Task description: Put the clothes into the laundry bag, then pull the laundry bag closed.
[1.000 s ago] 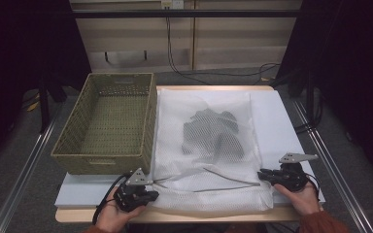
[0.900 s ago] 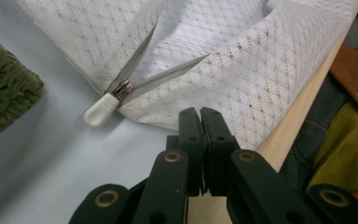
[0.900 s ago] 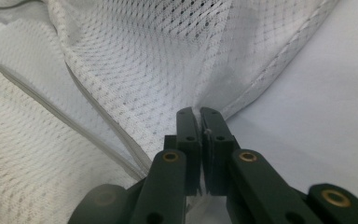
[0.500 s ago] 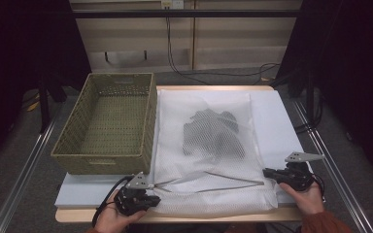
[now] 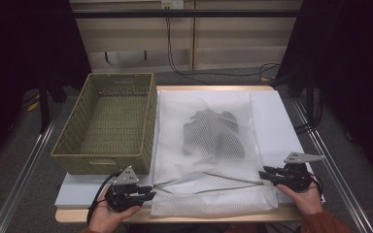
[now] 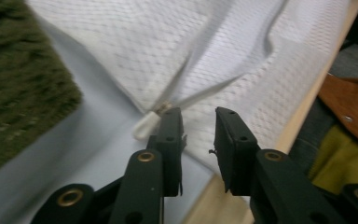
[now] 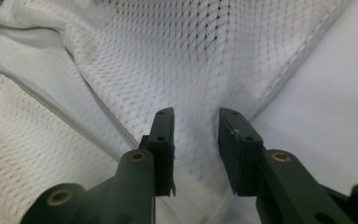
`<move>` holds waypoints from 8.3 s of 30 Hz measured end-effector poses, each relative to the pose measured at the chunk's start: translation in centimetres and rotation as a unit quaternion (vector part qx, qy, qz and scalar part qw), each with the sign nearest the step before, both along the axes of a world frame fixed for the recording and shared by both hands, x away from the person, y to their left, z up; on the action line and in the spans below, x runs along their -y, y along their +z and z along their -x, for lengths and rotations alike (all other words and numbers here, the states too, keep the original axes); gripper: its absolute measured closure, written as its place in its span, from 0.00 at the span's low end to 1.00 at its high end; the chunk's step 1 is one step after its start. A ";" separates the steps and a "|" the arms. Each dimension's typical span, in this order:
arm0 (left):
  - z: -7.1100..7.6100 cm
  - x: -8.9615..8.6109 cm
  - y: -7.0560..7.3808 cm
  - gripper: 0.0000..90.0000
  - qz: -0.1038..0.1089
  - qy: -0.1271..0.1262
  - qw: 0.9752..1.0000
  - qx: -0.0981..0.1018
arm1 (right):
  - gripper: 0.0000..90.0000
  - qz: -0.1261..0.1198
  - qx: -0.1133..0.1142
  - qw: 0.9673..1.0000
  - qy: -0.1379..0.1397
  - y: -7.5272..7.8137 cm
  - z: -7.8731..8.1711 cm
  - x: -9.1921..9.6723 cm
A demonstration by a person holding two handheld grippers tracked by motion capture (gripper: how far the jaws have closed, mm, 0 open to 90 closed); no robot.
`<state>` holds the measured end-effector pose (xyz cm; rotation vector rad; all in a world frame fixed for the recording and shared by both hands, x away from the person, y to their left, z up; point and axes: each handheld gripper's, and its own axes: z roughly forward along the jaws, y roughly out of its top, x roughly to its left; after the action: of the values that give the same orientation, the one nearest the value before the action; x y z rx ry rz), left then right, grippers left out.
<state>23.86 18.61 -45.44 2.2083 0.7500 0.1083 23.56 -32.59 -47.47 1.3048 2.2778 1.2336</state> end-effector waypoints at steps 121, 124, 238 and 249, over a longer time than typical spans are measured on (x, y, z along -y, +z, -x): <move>-0.9 2.5 -1.0 0.78 0.010 -0.024 0.999 -0.038 | 0.57 0.004 0.016 0.992 0.123 0.6 -0.4 -5.6; -0.4 1.3 -0.3 0.81 0.008 -0.010 1.000 -0.027 | 0.59 0.000 0.014 0.992 0.125 0.6 -0.3 -5.6; -1.1 2.0 0.2 0.71 0.007 -0.029 1.000 -0.008 | 0.97 -0.093 -0.077 0.928 0.352 1.6 -5.7 -25.6; -1.1 2.3 0.6 0.87 -0.004 -0.037 0.999 0.014 | 0.97 -0.094 -0.079 0.926 0.357 1.6 -5.7 -25.7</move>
<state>24.99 16.27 -44.80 2.2337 0.6534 0.1057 29.29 -6.86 -45.84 0.6241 2.9487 1.6332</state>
